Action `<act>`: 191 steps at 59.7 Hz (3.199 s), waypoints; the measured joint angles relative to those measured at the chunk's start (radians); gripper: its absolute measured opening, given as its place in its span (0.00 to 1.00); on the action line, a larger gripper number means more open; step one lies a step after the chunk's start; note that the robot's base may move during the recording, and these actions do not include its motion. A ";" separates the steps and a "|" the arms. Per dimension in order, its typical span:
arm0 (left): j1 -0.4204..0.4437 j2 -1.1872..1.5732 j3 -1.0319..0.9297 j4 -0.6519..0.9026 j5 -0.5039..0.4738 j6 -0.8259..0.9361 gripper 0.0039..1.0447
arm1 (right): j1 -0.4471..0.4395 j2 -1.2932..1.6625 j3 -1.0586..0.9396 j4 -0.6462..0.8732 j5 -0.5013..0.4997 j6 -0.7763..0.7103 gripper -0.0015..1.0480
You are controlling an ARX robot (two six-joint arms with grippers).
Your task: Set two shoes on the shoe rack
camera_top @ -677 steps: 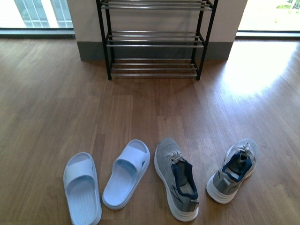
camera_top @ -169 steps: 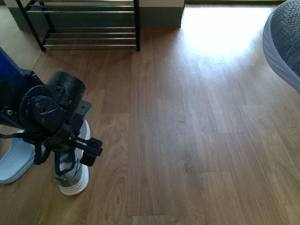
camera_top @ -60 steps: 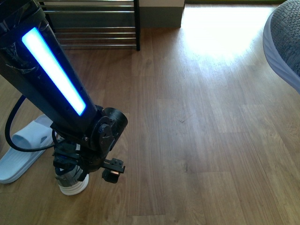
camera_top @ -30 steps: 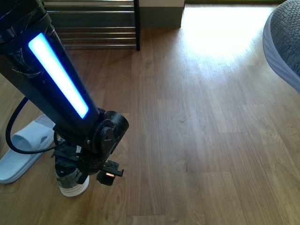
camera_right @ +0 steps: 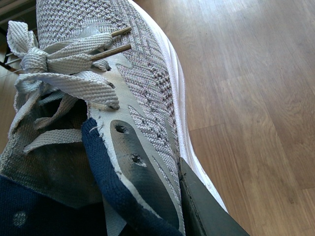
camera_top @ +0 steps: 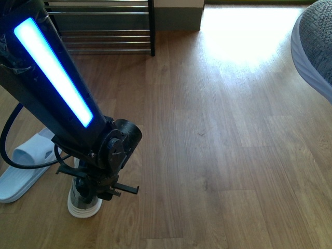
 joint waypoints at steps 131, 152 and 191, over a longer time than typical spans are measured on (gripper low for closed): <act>-0.042 -1.526 -0.849 0.279 0.021 0.475 0.01 | 0.000 0.000 0.000 0.000 0.000 0.000 0.01; -0.044 -1.526 -0.849 0.279 0.022 0.475 0.01 | 0.000 0.000 0.000 0.000 0.000 0.000 0.01; -0.044 -1.526 -0.850 0.279 0.021 0.475 0.01 | 0.001 0.000 0.000 0.000 -0.003 0.000 0.01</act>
